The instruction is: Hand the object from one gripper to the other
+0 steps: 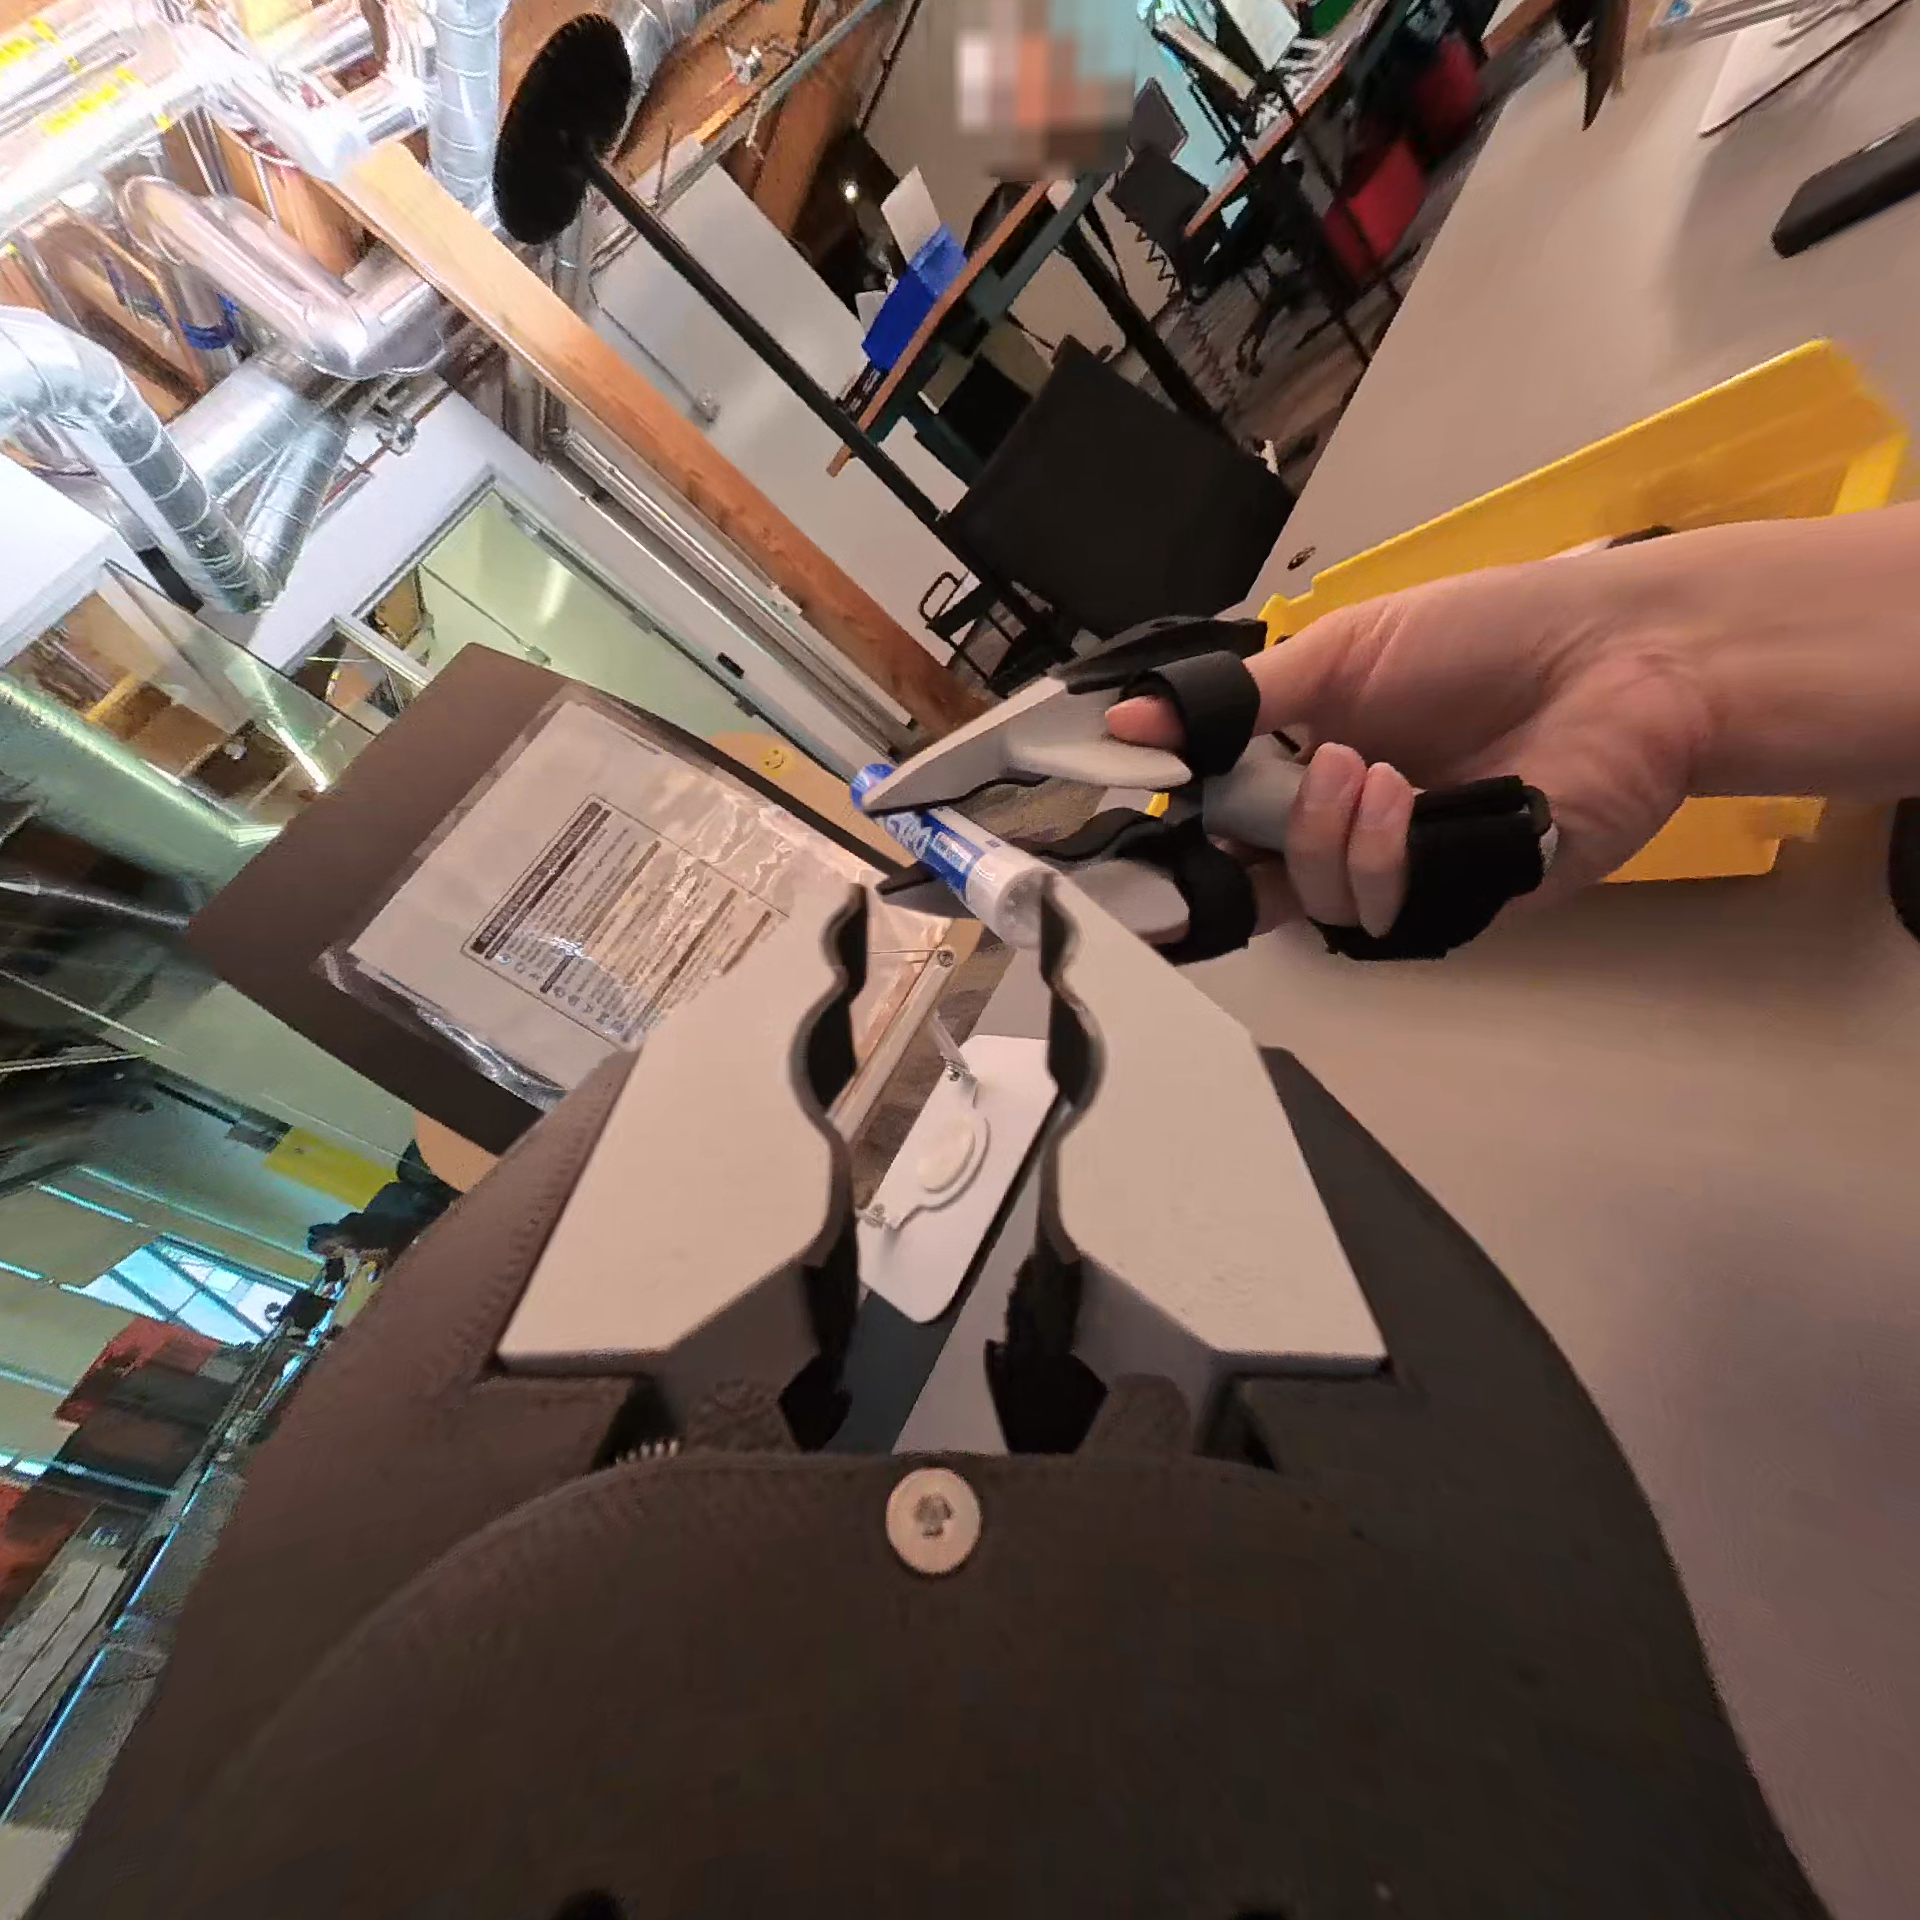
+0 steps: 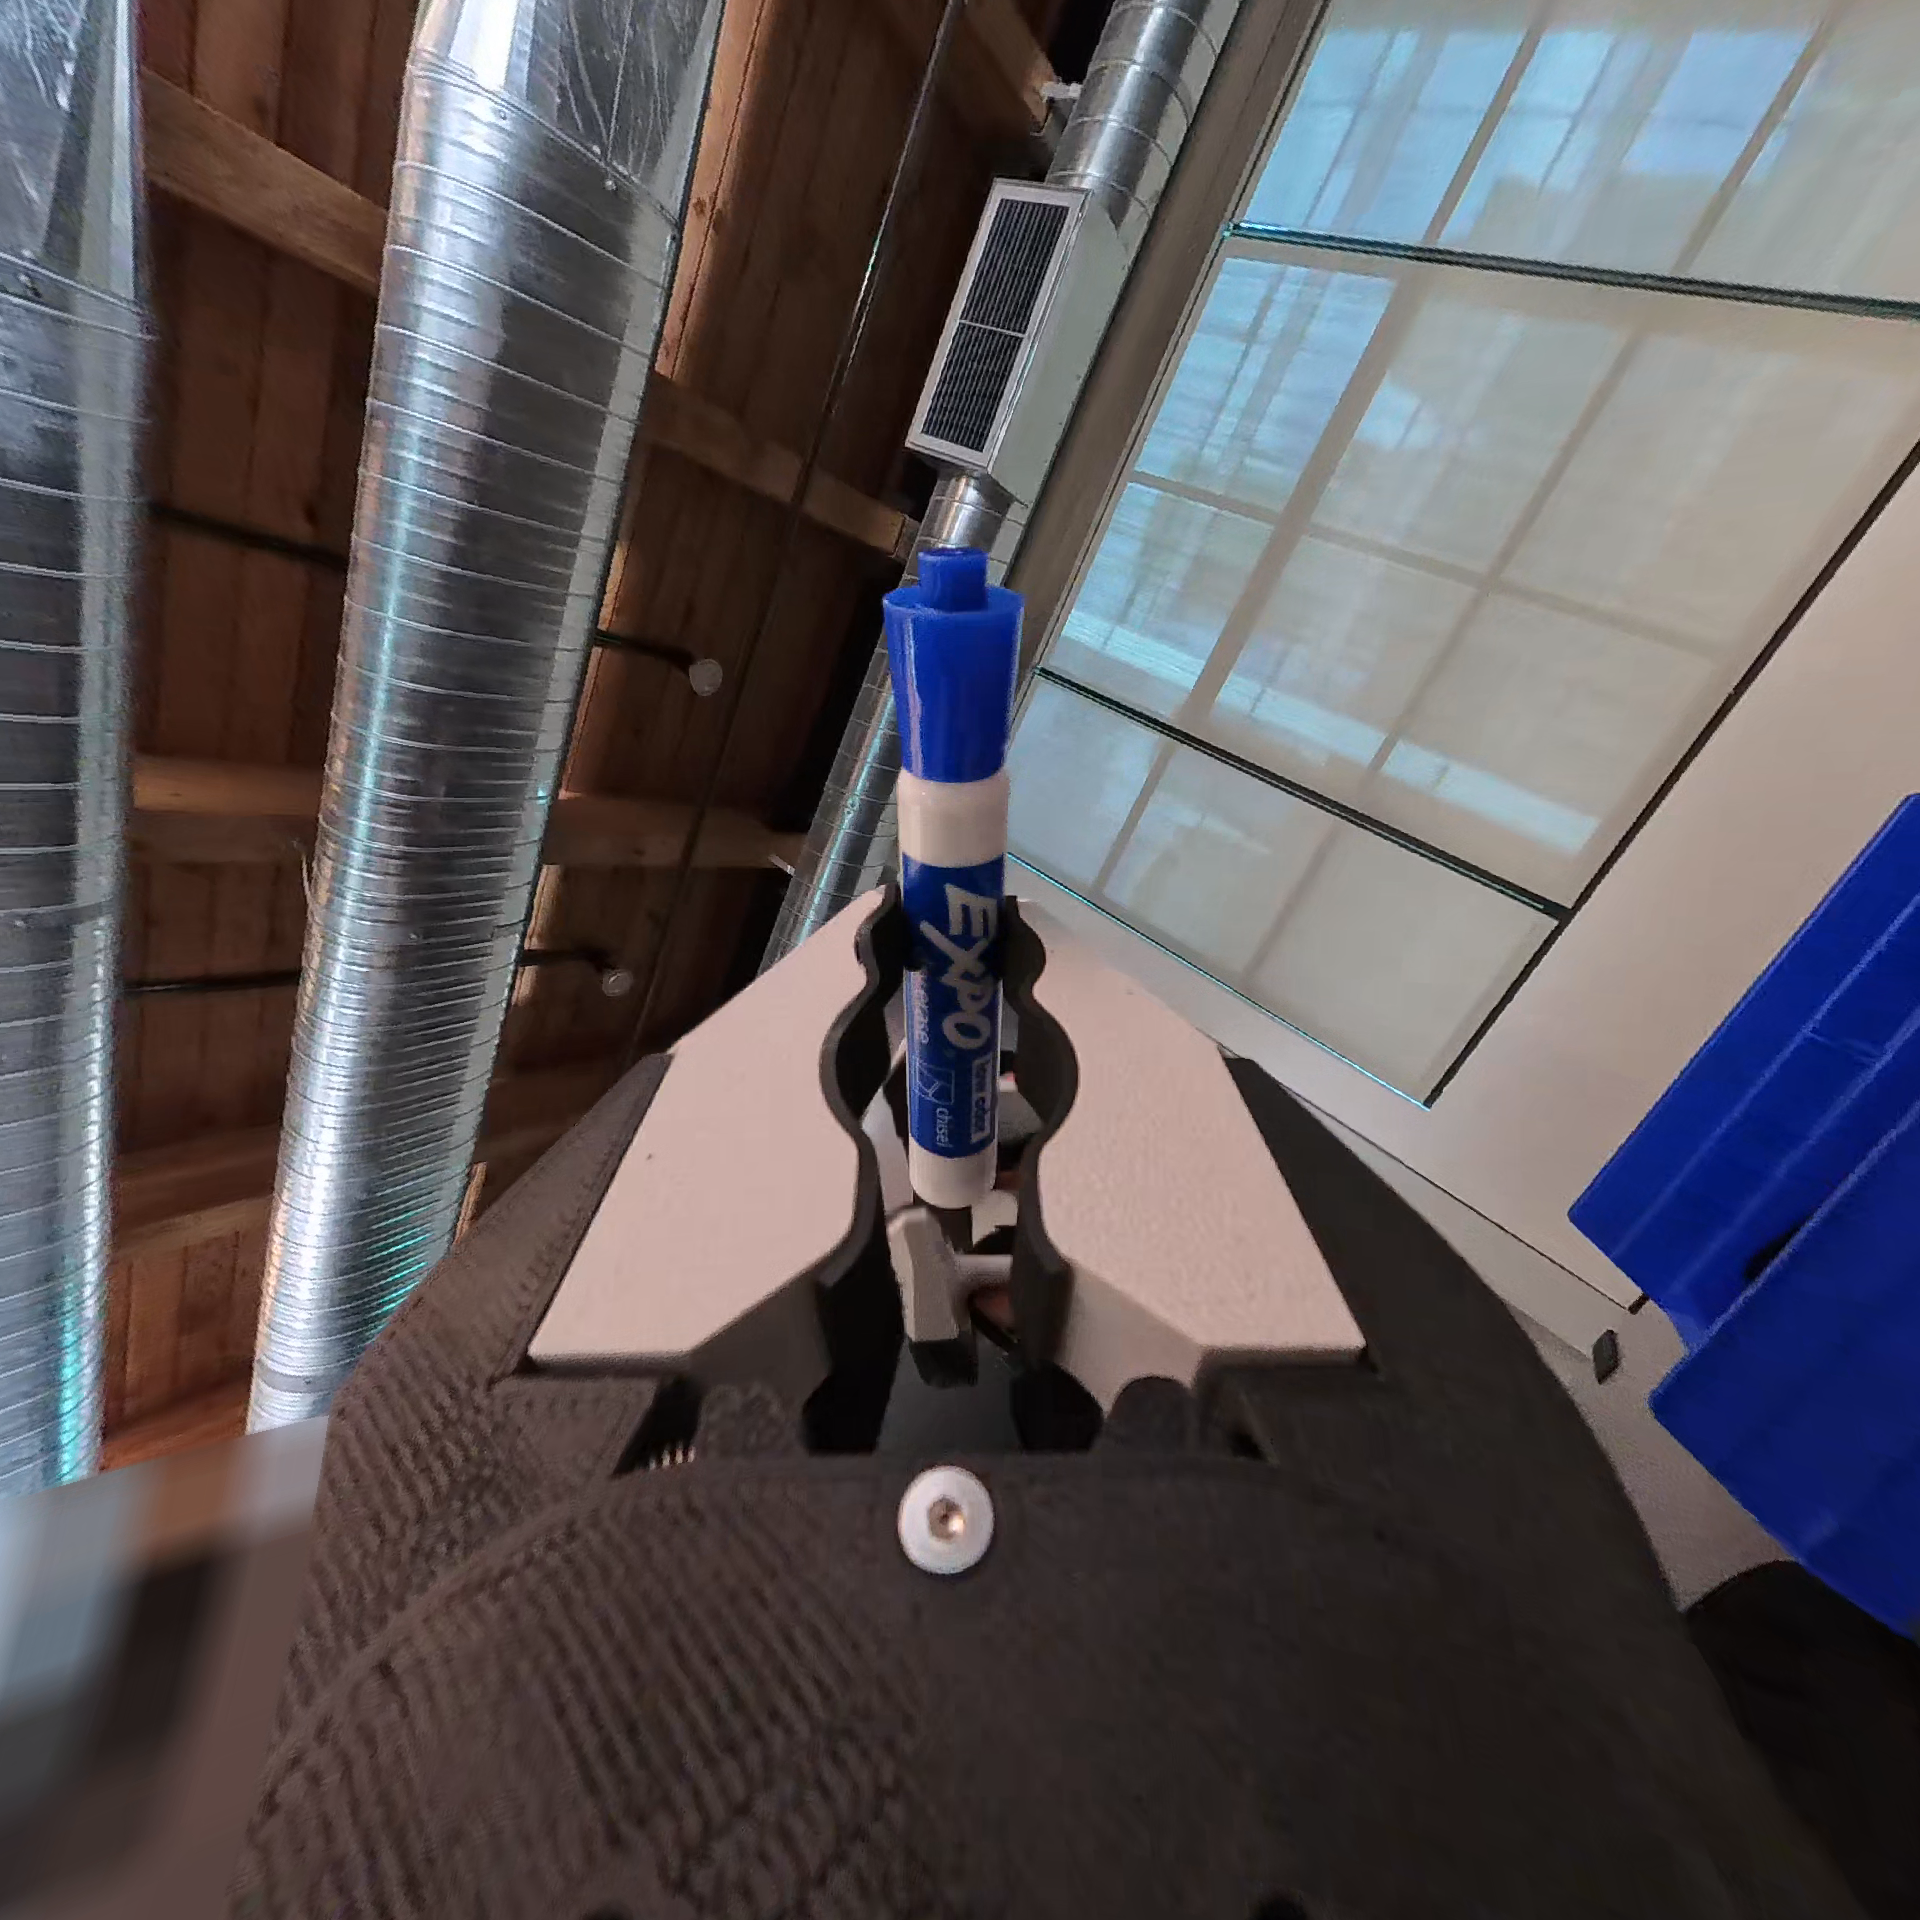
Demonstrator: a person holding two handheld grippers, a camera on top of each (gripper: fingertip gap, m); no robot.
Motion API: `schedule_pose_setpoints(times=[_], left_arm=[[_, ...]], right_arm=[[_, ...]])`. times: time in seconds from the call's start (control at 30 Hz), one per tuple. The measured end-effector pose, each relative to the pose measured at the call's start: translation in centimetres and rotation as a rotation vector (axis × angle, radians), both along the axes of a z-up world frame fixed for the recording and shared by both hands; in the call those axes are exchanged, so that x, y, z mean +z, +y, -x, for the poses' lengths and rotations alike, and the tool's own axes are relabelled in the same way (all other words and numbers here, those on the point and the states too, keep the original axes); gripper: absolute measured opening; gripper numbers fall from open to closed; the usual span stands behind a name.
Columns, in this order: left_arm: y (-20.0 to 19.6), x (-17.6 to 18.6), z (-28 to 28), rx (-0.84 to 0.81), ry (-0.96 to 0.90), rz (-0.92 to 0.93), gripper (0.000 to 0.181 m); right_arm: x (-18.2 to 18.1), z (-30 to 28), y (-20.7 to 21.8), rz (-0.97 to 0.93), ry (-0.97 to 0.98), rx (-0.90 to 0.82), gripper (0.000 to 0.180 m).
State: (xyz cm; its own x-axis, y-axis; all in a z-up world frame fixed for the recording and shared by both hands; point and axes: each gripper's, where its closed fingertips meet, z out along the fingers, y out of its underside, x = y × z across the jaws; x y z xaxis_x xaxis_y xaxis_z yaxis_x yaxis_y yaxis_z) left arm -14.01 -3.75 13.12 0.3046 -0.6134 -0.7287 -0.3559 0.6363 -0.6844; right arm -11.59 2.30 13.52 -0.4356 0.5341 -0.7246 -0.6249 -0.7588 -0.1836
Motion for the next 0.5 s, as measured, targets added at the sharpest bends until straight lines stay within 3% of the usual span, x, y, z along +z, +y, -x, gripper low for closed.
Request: schedule_pose_setpoints(times=[0.03, 0.2, 0.5], left_arm=[[0.10, 0.08, -0.05, 0.006, -0.010, -0.008, 0.024], [0.38, -0.74, -0.37, 0.018, 0.029, 0.000, 0.025], [0.27, -0.85, -0.62, 0.022, 0.035, -0.029, 0.010]], right_arm=[[0.05, 0.13, -0.09, -0.002, -0.001, 0.003, 0.016], [0.61, 0.26, -0.60, -0.016, 0.007, 0.007, 0.017], [0.81, 0.18, -0.69, -0.026, 0.005, 0.004, 0.017]])
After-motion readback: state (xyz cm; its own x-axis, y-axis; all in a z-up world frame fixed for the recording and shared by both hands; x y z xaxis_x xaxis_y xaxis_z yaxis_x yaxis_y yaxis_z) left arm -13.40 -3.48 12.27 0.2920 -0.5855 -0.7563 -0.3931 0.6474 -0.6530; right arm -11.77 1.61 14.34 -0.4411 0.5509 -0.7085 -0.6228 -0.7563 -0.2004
